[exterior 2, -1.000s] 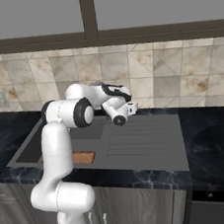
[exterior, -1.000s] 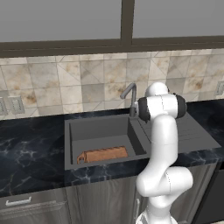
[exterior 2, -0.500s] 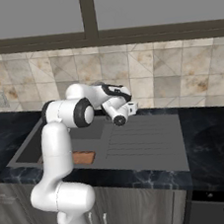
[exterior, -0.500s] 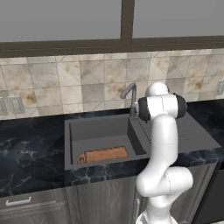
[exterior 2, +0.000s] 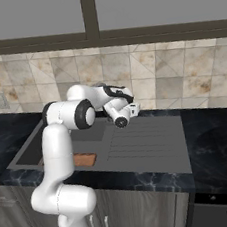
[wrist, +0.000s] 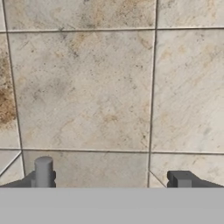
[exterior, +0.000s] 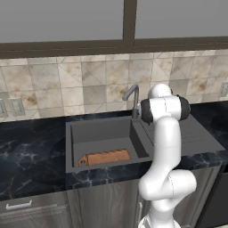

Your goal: Turn on the sink faucet with hot water and rinse the cutting board for ten seconds, then turn off the faucet. Push the cutting board to reach the water if necessary.

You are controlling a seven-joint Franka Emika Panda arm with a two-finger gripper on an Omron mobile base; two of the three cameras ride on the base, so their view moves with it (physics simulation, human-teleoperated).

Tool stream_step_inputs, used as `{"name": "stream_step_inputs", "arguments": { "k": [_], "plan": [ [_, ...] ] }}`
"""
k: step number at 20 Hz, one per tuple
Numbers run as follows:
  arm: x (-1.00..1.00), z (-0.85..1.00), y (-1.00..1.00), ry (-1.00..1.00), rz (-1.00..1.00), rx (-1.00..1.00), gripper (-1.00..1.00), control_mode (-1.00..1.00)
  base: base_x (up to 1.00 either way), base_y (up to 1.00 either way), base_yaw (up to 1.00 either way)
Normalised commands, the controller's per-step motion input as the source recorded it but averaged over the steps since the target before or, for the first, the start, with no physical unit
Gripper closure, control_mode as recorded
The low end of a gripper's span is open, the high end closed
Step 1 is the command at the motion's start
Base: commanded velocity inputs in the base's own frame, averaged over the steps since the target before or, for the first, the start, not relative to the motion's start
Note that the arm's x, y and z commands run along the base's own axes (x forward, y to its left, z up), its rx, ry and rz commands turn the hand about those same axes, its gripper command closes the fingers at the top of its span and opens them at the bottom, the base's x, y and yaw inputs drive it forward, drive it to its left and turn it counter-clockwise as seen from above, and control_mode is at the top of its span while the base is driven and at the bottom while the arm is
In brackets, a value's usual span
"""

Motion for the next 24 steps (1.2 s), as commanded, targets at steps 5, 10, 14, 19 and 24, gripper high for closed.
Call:
{"name": "stream_step_inputs", "arguments": {
  "k": [5,10,14,19,24],
  "plan": [
    [-0.17,0.00,-0.69,0.00,0.00,0.00,-1.00,-1.00,0.00,0.00,0.00],
    [-0.24,0.00,-0.78,0.00,0.00,0.00,-1.00,-1.00,0.00,0.00,0.00],
    [-0.33,0.00,-0.79,0.00,0.00,0.00,-1.00,-1.00,0.00,0.00,0.00],
    [-0.41,-0.01,-0.77,0.00,0.00,0.00,-1.00,-1.00,0.00,0.00,0.00],
    [-0.49,-0.06,-0.75,0.00,0.00,0.00,-1.00,-1.00,0.00,0.00,0.00]
  ]
}}
